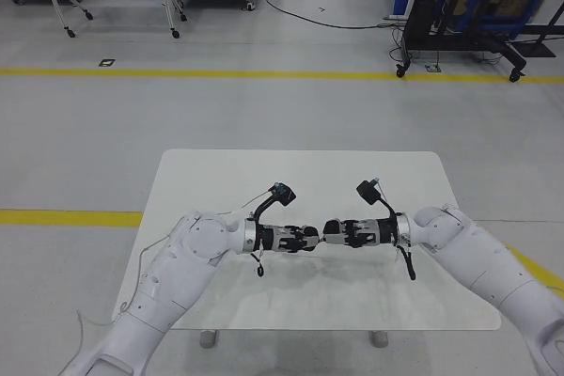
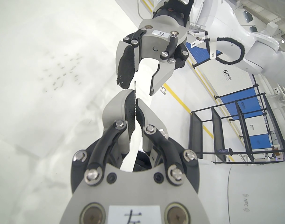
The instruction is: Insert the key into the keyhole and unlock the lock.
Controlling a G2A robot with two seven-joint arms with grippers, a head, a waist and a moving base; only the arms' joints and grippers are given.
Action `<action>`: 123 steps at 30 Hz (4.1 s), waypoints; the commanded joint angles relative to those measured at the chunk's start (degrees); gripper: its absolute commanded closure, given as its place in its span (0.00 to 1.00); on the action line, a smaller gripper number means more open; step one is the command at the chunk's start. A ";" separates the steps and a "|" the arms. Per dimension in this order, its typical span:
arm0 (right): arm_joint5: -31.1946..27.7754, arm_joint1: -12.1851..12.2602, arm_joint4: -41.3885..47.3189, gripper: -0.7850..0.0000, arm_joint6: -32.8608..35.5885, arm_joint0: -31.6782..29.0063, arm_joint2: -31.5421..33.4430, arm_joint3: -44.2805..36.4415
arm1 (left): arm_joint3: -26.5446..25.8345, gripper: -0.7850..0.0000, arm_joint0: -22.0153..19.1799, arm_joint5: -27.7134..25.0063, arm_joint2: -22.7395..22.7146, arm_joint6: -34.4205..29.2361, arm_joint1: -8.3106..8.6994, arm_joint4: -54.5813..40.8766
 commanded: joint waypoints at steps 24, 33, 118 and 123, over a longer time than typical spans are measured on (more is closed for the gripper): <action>0.00 2.25 6.70 1.00 0.00 3.24 -6.49 -1.45 | 0.06 0.00 -0.39 -0.52 -0.28 5.57 0.85 -0.28; 0.00 3.52 10.89 1.00 -0.01 0.69 -1.54 1.09 | -0.02 0.00 -0.13 -0.25 -0.95 7.69 0.94 -0.21; 0.00 1.36 13.12 1.00 -0.50 -3.48 12.37 11.33 | -4.97 1.00 4.70 19.19 -9.90 23.35 2.13 24.17; 0.00 1.36 13.12 1.00 -0.50 -3.48 12.37 11.33 | -5.85 1.00 7.62 13.31 -13.42 27.64 2.11 11.02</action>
